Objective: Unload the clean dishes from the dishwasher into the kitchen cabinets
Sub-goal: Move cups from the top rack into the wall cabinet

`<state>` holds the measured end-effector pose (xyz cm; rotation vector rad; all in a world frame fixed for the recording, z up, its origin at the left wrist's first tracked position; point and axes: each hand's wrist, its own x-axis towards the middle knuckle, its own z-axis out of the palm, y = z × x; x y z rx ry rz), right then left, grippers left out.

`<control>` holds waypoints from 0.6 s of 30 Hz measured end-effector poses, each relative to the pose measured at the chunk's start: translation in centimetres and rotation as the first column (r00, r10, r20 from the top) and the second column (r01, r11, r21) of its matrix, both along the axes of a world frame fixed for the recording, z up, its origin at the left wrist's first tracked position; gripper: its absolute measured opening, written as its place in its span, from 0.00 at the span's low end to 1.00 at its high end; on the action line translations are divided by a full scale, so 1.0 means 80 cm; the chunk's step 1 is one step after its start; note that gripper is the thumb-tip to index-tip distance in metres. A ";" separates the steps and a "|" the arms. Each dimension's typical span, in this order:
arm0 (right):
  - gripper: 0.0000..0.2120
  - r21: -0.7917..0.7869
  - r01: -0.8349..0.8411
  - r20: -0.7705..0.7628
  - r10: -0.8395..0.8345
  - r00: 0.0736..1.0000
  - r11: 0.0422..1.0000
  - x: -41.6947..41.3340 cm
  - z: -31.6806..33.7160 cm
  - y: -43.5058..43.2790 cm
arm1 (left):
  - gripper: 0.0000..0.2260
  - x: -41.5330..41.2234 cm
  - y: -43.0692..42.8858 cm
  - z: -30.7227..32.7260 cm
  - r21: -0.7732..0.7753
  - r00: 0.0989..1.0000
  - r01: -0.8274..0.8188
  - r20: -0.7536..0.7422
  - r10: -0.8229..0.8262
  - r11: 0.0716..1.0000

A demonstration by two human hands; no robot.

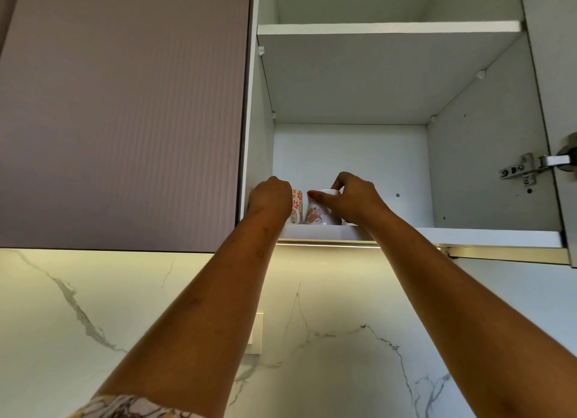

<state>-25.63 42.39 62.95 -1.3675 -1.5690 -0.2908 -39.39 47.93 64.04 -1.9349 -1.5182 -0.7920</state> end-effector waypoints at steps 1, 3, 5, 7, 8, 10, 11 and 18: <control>0.21 0.001 -0.012 -0.003 0.012 1.000 1.000 0.000 0.000 0.000 | 0.22 0.000 0.000 0.000 -0.012 1.000 -0.001 -0.003 0.001 1.000; 0.20 -0.015 -0.042 -0.011 0.041 0.999 0.999 0.000 0.000 -0.002 | 0.22 0.000 0.001 -0.001 -0.027 1.000 -0.002 -0.012 0.002 1.000; 0.17 -0.071 -0.070 -0.004 0.070 0.998 0.995 0.002 0.002 -0.004 | 0.22 0.000 0.001 -0.001 -0.036 1.000 -0.002 -0.022 0.002 0.999; 0.14 -0.131 -0.125 -0.026 0.123 0.992 0.983 0.005 0.004 -0.003 | 0.22 0.000 0.001 0.000 -0.044 0.999 -0.006 -0.035 0.004 0.999; 0.13 -0.152 -0.165 -0.052 0.159 0.986 0.974 0.007 0.005 -0.003 | 0.22 0.000 0.001 0.000 -0.047 0.999 -0.010 -0.045 0.008 0.999; 0.14 -0.183 -0.226 -0.090 0.213 0.973 0.957 0.007 0.005 -0.002 | 0.21 0.000 0.002 0.000 -0.056 0.998 -0.019 -0.065 0.015 0.998; 0.15 -0.191 -0.236 -0.086 0.223 0.971 0.953 0.007 0.005 -0.001 | 0.21 0.000 0.002 0.000 -0.060 0.997 -0.023 -0.074 0.019 0.998; 0.21 -0.172 -0.191 0.006 0.194 0.981 0.966 0.006 0.004 0.006 | 0.19 -0.001 0.000 0.002 -0.088 0.995 -0.037 -0.093 0.029 0.995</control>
